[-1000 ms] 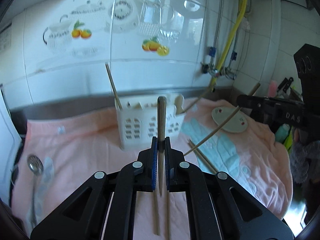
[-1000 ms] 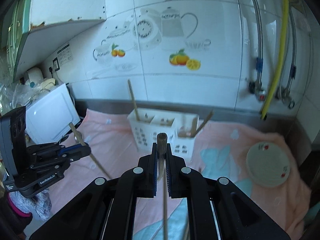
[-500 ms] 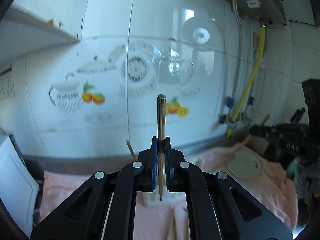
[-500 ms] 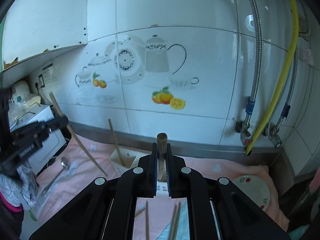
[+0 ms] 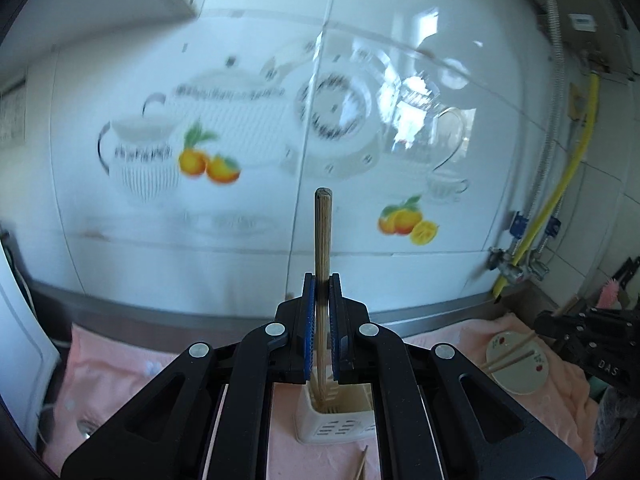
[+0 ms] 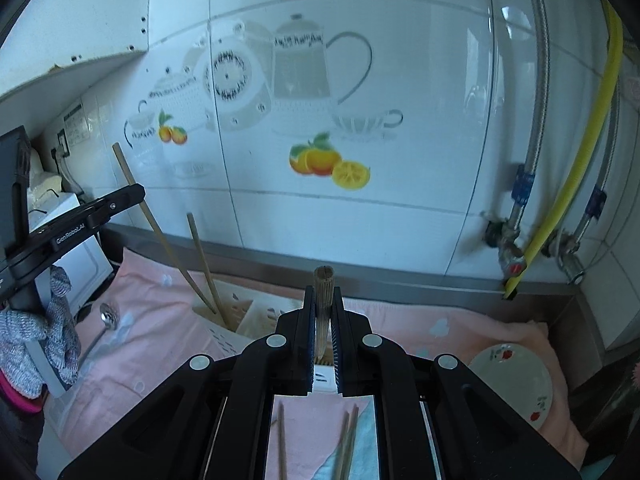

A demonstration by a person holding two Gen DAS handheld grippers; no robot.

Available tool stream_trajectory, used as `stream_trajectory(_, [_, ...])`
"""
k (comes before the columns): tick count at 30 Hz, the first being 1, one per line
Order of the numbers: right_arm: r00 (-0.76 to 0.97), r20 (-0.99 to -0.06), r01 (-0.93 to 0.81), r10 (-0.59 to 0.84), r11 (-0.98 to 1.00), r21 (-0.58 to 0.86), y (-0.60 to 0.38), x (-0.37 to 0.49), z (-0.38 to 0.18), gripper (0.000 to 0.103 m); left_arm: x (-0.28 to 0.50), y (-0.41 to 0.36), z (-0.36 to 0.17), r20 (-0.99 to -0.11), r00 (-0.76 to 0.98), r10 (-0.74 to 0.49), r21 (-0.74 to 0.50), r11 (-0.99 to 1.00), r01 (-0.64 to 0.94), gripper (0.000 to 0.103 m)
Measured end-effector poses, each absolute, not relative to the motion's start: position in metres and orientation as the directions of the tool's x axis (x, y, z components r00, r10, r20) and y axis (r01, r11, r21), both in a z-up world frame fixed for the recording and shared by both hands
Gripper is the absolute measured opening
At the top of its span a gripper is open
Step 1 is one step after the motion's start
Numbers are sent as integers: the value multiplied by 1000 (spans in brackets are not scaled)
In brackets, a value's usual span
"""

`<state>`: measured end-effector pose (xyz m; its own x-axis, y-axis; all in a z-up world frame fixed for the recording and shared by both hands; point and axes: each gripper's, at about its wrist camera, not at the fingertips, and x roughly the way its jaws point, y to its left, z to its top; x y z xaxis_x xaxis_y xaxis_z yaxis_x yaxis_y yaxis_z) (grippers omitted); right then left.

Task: Organize utensils
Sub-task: 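Lift the left tool's chopstick over the white holder while the right carries its chopstick there, then lower both chopsticks into the white holder and open both tools, then move the left tool back to the chopsticks while the right tool returns too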

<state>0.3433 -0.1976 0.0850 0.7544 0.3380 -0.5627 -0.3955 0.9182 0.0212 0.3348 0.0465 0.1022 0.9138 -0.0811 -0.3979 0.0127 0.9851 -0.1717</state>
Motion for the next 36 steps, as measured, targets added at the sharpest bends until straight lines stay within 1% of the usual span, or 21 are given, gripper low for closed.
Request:
stream_trajectory(6, [736,-587,-392,337,919,36,-197,352,69,7,347,54,74,-472,877,-87,-180,984,1,6])
stream_trajectory(9, [733,-589,-392,341,919,44,-197,353,66,7,350,58,67,-495,864,-95,-193,981,-3,7])
stream_trajectory(13, [740,-578,-387,344,921,52,-199,351,66,13,347,58,65,-502,860,-91,-180,984,-1,9])
stream_trajectory(14, [742,-575,-387,344,921,52,-200,351,67,19,346,58,65,-502,860,-91,-178,984,1,13])
stream_trajectory(15, [748,-566,-385,346,921,53,-201,348,69,24,345,58,66,-501,861,-86,-175,985,-3,19])
stream_trajectory(17, [760,-553,-380,342,924,49,-205,342,74,26,342,59,69,-493,866,-87,-182,983,-5,28])
stream_trajectory(20, [777,-526,-380,345,924,46,-211,330,81,34,331,57,75,-475,875,-92,-178,984,7,30])
stream_trajectory(22, [792,-503,-381,345,924,33,-215,316,85,39,323,56,78,-465,881,-95,-175,985,14,37])
stream_trajectory(23, [799,-494,-380,343,924,27,-218,310,87,44,318,54,79,-458,884,-93,-170,985,16,42])
stream_trajectory(24, [807,-483,-379,340,925,18,-220,301,88,45,311,54,81,-450,888,-92,-165,986,19,44])
stream_trajectory(25, [812,-476,-379,339,925,12,-222,294,88,45,305,53,82,-443,891,-94,-163,986,23,45])
stream_trajectory(26, [815,-469,-382,341,924,8,-225,285,86,48,299,53,82,-438,894,-97,-162,986,27,47])
stream_trajectory(27, [817,-465,-383,341,924,6,-226,278,85,52,291,52,82,-433,896,-93,-157,987,27,52])
stream_trajectory(28, [820,-461,-382,341,924,4,-228,271,84,54,285,53,82,-432,898,-89,-154,988,24,54])
stream_trajectory(29, [821,-457,-383,341,924,2,-229,265,81,57,279,53,81,-430,898,-89,-152,988,25,57])
stream_trajectory(31, [818,-458,-388,347,922,7,-232,251,74,58,264,52,77,-420,903,-97,-149,988,36,61])
stream_trajectory(32, [815,-459,-391,353,920,15,-234,244,69,62,257,52,75,-417,904,-91,-144,989,33,68])
stream_trajectory(33, [814,-458,-392,356,920,19,-235,239,65,66,248,52,72,-411,908,-86,-137,990,31,72])
stream_trajectory(35, [811,-460,-397,363,918,25,-236,228,58,70,233,52,65,-409,909,-85,-130,991,34,75])
stream_trajectory(36, [807,-461,-401,370,915,33,-237,222,53,73,227,51,61,-413,907,-80,-127,992,29,80])
